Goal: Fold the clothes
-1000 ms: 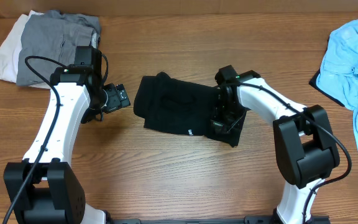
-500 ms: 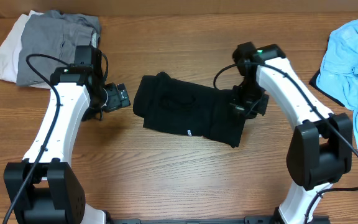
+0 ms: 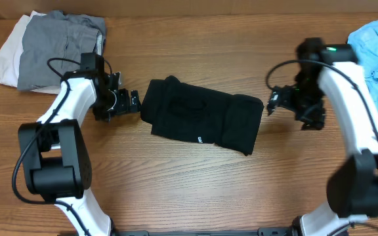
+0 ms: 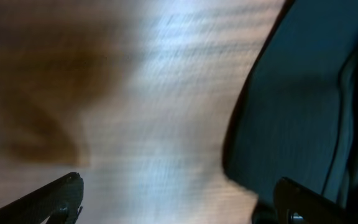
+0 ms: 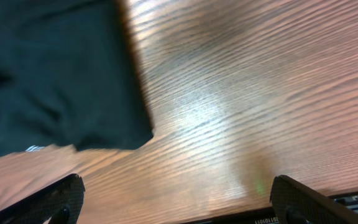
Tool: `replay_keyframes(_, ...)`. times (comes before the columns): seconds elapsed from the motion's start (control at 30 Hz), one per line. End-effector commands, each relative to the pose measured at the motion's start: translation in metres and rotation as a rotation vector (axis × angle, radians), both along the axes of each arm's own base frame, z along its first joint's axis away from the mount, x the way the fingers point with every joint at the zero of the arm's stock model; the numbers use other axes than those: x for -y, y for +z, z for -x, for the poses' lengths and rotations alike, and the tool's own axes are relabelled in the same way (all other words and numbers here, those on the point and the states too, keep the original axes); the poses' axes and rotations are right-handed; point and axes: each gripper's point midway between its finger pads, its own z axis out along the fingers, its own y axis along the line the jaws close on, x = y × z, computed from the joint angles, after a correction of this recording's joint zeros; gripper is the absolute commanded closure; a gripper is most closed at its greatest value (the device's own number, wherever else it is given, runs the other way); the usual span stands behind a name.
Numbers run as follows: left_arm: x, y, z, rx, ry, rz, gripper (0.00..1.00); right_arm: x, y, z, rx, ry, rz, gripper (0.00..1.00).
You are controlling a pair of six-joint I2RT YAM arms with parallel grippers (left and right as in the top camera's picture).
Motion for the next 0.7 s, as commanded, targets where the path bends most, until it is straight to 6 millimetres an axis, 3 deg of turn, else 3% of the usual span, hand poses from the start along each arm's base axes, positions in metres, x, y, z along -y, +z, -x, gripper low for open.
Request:
replay_keyframes(0.0,0.017,-0.009,-0.012,0.043,-0.07,0.1,0.0,0.003,0.037,0.004,0.128,0.021,-0.06,0.0)
replay_keyframes(0.13,0.025,-0.022,-0.021,0.045,-0.083,0.15,0.0,0.011,0.05,0.011,0.165,0.018,-0.055,0.0)
replay_keyframes(0.4,0.045,-0.039,-0.036,-0.024,-0.146,0.288,0.0,0.011,0.052,0.015,0.159,0.02,-0.055,0.0)
replay_keyframes(0.5,0.047,-0.048,-0.031,-0.078,-0.175,0.293,0.0,0.011,0.052,0.015,0.159,0.02,-0.055,0.0)
replay_keyframes(0.67,0.057,-0.061,-0.006,-0.16,-0.275,0.304,0.0,0.011,0.052,0.011,0.175,0.021,-0.055,0.0)
